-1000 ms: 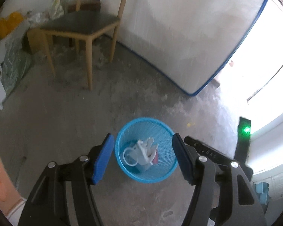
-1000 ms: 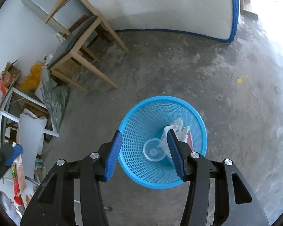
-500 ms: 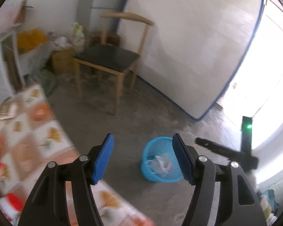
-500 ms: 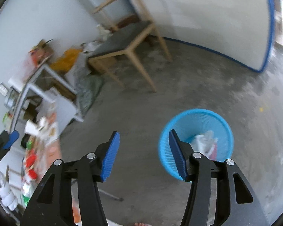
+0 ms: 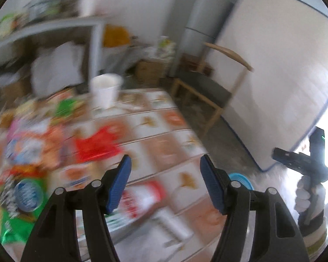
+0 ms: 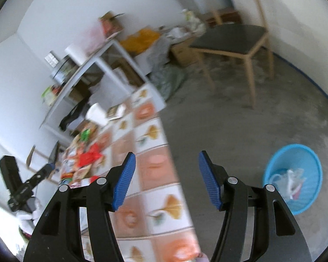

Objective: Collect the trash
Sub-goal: 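Move both tools back to the table, then reach the right gripper to the red snack wrapper and grasp it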

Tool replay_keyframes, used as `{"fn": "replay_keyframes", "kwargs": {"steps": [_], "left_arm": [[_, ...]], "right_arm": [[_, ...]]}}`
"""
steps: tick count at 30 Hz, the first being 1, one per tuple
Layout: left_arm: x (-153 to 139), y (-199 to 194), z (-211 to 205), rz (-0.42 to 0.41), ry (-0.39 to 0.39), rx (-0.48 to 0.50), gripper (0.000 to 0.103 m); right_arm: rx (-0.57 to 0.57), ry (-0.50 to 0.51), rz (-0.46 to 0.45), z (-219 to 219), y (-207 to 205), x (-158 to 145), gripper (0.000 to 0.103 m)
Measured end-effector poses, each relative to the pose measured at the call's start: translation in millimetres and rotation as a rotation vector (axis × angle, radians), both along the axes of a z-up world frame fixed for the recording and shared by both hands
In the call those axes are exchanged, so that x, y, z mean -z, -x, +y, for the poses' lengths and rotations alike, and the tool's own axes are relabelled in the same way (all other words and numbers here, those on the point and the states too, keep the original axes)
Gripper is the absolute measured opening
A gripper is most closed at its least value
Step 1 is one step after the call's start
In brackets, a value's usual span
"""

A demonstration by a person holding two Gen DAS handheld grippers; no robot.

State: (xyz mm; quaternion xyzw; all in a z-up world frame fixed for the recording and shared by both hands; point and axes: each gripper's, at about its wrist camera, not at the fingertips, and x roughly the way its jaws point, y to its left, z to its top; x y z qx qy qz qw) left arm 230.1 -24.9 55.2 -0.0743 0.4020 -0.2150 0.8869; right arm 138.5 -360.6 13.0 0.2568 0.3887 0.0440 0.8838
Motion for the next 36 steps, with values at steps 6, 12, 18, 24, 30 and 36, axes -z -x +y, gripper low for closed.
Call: {"fn": "replay_keyframes", "kwargs": {"steps": [6, 12, 18, 24, 30, 36], "left_arm": [[45.0, -19.3, 99.3, 0.248, 0.174, -0.177, 0.063], [82.7, -38.8, 125.7, 0.456, 0.316, -0.220, 0.063], [90.7, -57.4, 116.7, 0.550, 0.282, -0.222, 0.062], [94.9, -75.2, 109.5, 0.610, 0.162, -0.202, 0.058], [105.9, -83.7, 107.6, 0.651, 0.119, -0.199, 0.039], [113.9, -81.8, 113.6, 0.655, 0.182, -0.210, 0.017]], "right_arm": [[-0.153, -0.006, 0.005, 70.8, -34.9, -12.8, 0.058], [-0.262, -0.018, 0.031, 136.4, -68.4, -10.7, 0.058], [-0.350, -0.009, 0.053, 184.7, -91.3, -9.6, 0.058], [-0.413, 0.010, 0.061, 218.2, -107.4, -7.6, 0.058], [-0.435, 0.012, 0.052, 235.4, -117.9, -8.1, 0.058], [-0.433, 0.004, 0.059, 238.4, -123.5, -3.6, 0.058]]}}
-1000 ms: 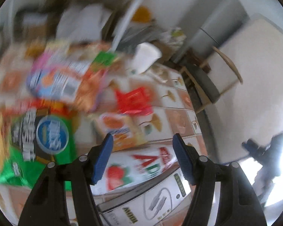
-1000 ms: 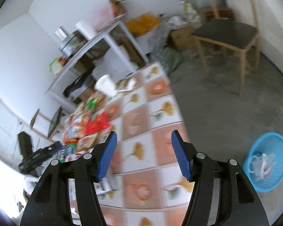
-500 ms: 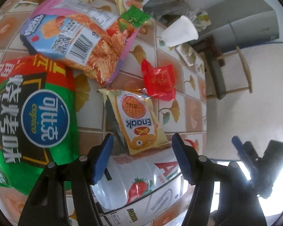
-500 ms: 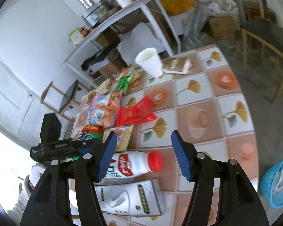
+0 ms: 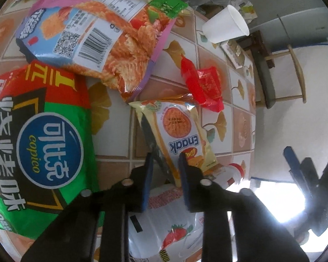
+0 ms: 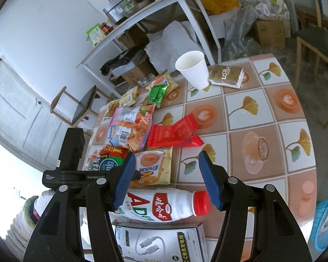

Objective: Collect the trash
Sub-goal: 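Reach the right gripper to the red snack wrapper and grasp it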

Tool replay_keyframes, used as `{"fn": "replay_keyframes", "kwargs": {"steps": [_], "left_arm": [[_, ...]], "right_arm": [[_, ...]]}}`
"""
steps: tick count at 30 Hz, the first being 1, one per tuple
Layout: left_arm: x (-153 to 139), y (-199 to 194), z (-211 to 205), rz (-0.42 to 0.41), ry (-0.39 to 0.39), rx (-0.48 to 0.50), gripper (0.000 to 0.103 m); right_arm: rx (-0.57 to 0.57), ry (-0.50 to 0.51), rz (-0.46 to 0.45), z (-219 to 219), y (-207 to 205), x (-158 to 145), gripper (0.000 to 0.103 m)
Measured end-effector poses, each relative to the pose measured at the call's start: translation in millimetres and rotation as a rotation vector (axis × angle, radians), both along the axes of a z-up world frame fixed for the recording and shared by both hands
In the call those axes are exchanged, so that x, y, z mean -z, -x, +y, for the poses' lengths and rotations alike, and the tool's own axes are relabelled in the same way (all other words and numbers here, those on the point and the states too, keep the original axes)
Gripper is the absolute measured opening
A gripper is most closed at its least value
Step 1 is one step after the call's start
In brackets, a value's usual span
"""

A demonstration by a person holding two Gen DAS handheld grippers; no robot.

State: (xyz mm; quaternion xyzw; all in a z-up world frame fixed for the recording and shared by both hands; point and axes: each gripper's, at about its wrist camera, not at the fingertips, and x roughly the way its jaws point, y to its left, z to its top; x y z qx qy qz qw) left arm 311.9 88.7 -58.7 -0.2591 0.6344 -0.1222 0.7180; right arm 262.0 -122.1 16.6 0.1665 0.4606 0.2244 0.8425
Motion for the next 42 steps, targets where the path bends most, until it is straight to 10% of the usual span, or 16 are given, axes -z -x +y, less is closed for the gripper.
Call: {"fn": "replay_keyframes", "kwargs": {"steps": [12, 24, 30, 42], "left_arm": [[-20.2, 8.6, 6.0, -0.148, -0.020, -0.008, 0.000], [-29.5, 10.6, 15.2, -0.154, 0.031, -0.040, 0.000], [-21.9, -0.4, 3.7, -0.116, 0.035, -0.044, 0.018], [-3.8, -25.5, -14.0, -0.070, -0.049, -0.043, 0.028]], "right_arm": [[-0.075, 0.055, -0.006, 27.6, -16.2, 1.8, 0.058], [-0.033, -0.016, 0.213, 38.4, -69.5, 37.7, 0.058], [0.014, 0.070, 0.284, 49.8, -108.9, 65.4, 0.058], [-0.028, 0.366, 0.238, 78.2, -130.2, 93.4, 0.018]]}}
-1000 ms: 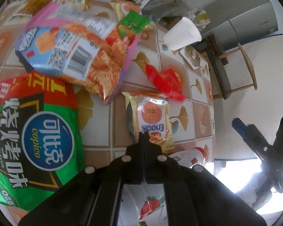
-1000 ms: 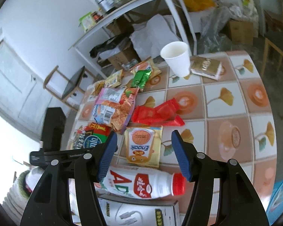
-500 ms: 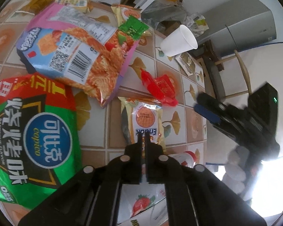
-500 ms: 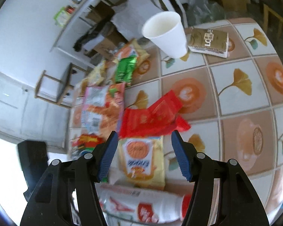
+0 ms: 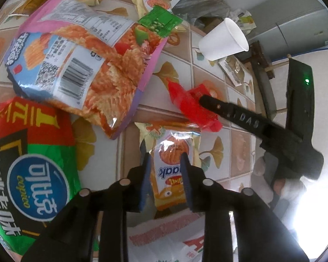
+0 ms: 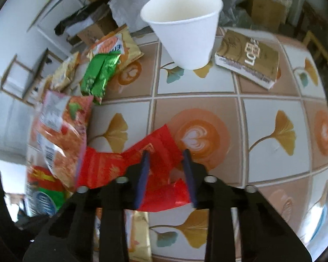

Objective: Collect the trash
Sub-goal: 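Reach the right gripper to the red snack wrapper and grasp it, then grasp the small yellow snack packet with the left gripper while the right gripper holds the red wrapper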

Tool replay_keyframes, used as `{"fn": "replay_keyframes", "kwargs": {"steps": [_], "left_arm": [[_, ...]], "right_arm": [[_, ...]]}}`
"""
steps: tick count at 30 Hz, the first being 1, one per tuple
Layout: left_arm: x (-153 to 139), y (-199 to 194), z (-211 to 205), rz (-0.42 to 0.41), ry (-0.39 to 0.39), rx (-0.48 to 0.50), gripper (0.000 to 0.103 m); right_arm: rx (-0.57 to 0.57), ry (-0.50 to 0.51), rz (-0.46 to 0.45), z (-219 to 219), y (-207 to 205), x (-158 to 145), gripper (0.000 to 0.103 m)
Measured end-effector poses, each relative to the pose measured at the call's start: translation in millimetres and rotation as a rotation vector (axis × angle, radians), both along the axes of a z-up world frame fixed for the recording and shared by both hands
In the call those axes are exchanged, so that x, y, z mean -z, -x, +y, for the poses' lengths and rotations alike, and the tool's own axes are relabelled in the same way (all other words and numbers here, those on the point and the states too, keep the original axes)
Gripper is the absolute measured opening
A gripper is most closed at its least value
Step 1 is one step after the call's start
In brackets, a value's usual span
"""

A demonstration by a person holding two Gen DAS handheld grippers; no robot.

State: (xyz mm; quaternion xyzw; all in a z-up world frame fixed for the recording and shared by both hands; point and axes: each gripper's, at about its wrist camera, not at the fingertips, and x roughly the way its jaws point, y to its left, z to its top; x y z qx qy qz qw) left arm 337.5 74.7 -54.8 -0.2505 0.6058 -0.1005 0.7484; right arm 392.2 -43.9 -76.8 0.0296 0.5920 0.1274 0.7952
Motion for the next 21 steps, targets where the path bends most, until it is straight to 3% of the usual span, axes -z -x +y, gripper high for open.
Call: {"fn": "replay_keyframes", "kwargs": {"steps": [5, 13, 19, 21], "left_arm": [[7.8, -7.8, -5.1, 0.015, -0.022, 0.000, 0.030], [9.8, -12.3, -8.1, 0.017, -0.049, -0.016, 0.031], [0.0, -11.7, -8.4, -0.043, -0.145, -0.015, 0.055], [1.8, -13.2, -9.9, -0.038, -0.171, -0.016, 0.059]], "right_arm": [[-0.022, 0.057, -0.044, -2.4, 9.4, 1.4, 0.001], [0.051, 0.016, -0.096, -31.0, 16.1, -8.9, 0.000], [0.107, -0.064, -0.138, -68.3, 29.8, -24.8, 0.000], [0.120, -0.080, -0.151, -76.6, 33.3, -30.1, 0.000]]}}
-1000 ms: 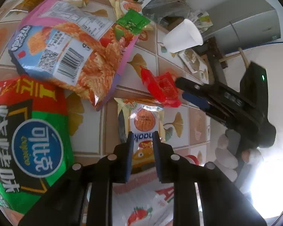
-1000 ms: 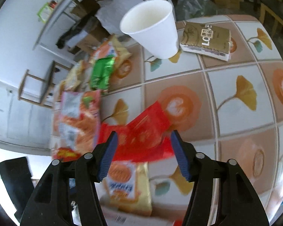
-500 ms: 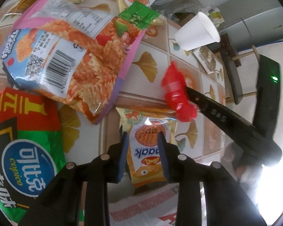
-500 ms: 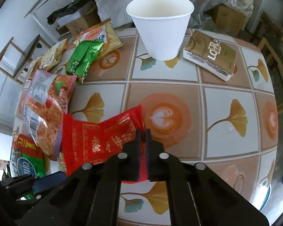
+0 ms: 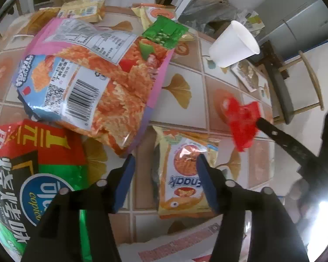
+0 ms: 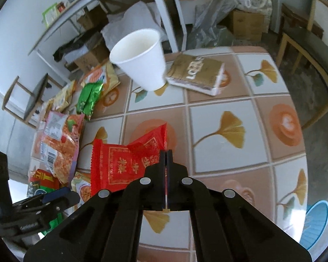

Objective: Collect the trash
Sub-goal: 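Grasp the small yellow snack packet with the left gripper while the right gripper holds the red wrapper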

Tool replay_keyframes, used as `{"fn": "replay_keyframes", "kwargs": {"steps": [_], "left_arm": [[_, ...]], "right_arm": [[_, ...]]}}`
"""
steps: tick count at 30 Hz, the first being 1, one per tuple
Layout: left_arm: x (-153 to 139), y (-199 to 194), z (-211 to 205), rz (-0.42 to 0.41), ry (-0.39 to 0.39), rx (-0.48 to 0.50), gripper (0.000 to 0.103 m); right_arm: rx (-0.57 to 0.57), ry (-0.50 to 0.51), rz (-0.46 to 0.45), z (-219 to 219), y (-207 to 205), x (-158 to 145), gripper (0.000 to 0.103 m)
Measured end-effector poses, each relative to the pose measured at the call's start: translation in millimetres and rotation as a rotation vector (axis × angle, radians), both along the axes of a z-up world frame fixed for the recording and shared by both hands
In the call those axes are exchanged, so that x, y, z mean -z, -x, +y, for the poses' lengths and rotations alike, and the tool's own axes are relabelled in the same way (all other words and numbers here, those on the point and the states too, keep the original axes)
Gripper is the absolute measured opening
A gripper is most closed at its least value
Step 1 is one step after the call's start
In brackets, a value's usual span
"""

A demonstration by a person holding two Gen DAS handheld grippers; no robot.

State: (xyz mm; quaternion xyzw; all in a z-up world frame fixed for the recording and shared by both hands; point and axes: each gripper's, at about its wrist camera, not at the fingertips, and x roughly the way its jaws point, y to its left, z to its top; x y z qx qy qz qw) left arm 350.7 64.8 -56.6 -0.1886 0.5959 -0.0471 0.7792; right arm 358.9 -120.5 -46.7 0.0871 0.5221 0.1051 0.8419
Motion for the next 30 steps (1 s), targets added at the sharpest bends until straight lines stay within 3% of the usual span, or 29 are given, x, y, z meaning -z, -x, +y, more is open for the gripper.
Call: {"fn": "replay_keyframes", "kwargs": {"steps": [8, 13, 16, 21, 30], "left_arm": [[6.5, -11.1, -17.3, -0.007, -0.078, 0.064, 0.059], [8.0, -9.9, -30.4, -0.036, -0.171, 0.139, 0.015], [10.3, -9.7, -32.4, -0.036, -0.158, 0.154, 0.001], [-0.5, -5.4, -33.9, -0.105, -0.148, 0.162, 0.000], [-45.6, 14.1, -26.9, -0.242, -0.066, 0.149, 0.000]], "right_arm": [[0.024, -0.042, -0.022, -9.3, 10.3, -4.2, 0.000], [0.041, -0.055, -0.032, -21.4, 18.1, -6.8, 0.000], [0.052, -0.058, -0.036, -27.2, 22.1, -8.2, 0.000], [0.074, -0.065, -0.042, -37.6, 29.4, -12.3, 0.000], [0.115, -0.083, -0.075, -51.8, 40.9, -32.3, 0.000]]}}
